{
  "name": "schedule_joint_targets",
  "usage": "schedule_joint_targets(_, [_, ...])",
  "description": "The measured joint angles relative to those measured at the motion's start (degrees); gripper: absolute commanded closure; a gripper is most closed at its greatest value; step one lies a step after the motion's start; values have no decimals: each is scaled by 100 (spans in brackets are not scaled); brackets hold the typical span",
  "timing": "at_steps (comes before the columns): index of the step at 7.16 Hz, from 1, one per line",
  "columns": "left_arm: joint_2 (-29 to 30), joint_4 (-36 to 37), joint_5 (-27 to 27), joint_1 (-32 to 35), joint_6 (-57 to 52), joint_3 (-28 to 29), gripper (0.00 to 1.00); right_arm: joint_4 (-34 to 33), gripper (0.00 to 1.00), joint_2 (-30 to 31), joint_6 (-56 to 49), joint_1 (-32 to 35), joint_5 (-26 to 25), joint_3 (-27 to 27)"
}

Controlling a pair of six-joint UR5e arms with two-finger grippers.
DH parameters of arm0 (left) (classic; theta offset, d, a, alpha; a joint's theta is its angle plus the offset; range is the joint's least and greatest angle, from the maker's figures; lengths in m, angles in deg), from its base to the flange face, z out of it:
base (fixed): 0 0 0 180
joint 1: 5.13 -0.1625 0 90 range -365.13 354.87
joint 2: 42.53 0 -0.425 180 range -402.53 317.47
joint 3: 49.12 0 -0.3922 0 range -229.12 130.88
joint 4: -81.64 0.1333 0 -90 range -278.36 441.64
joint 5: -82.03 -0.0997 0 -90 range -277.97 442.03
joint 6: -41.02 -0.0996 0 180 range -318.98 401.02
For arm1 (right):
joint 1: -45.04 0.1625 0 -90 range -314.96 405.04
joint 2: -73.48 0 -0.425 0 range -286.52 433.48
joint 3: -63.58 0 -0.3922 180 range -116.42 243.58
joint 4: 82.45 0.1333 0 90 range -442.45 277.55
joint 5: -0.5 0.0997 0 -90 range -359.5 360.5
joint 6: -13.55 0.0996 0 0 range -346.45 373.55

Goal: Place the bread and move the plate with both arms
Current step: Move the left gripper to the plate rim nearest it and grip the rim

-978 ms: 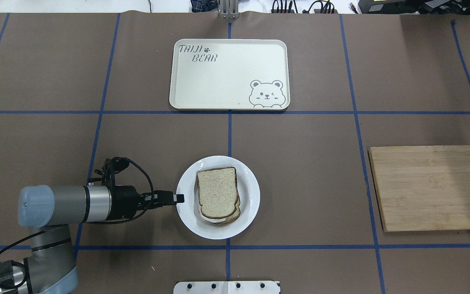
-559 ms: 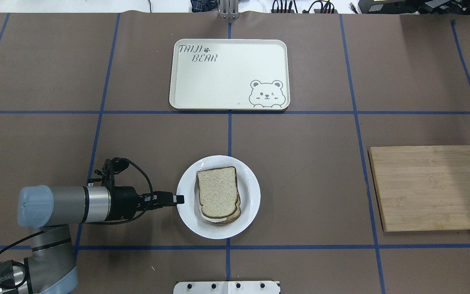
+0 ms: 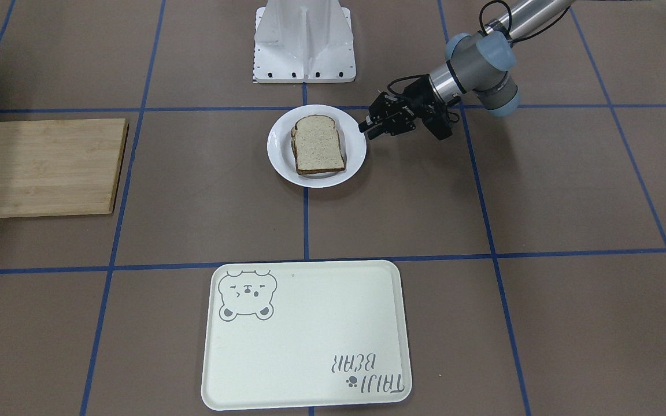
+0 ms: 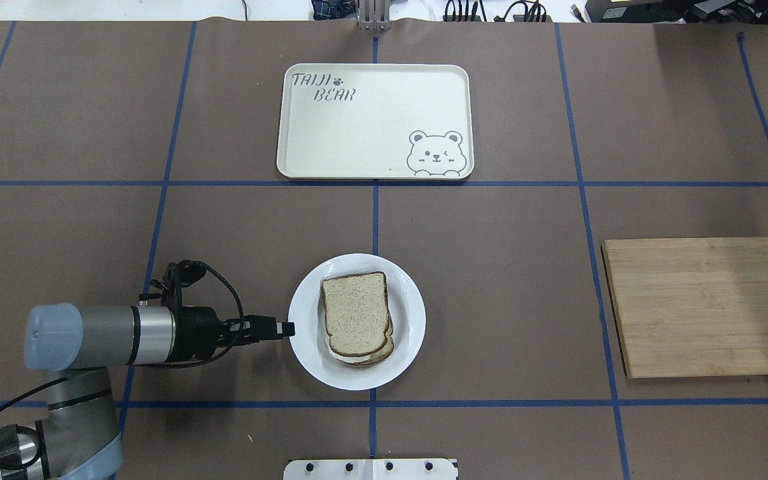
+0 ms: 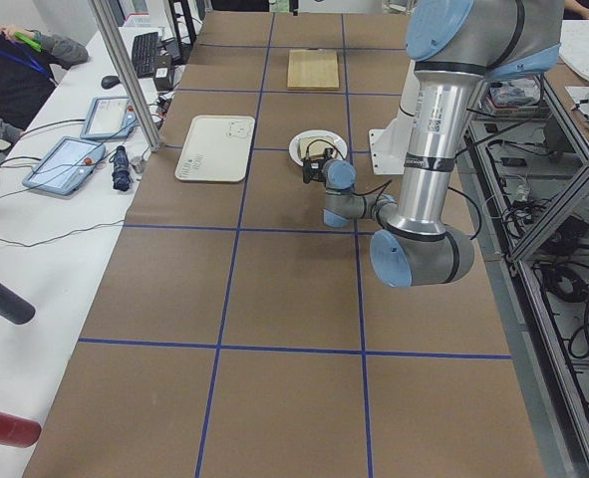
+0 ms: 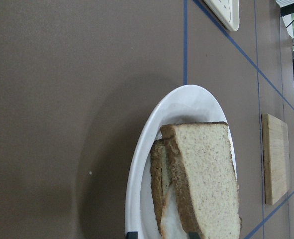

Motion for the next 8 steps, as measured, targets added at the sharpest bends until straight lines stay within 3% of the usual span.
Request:
schedule_joint_targets(4, [225, 16, -56, -38, 21, 224, 62, -7, 0, 6, 0, 3, 0, -2])
schedule_joint_targets(7, [448, 5, -78, -66, 36, 395, 76, -7, 0, 14, 0, 3, 0, -7])
schedule_joint_targets(8, [458, 0, -78, -76, 36, 399, 88, -9, 0, 15, 0, 3, 0, -7])
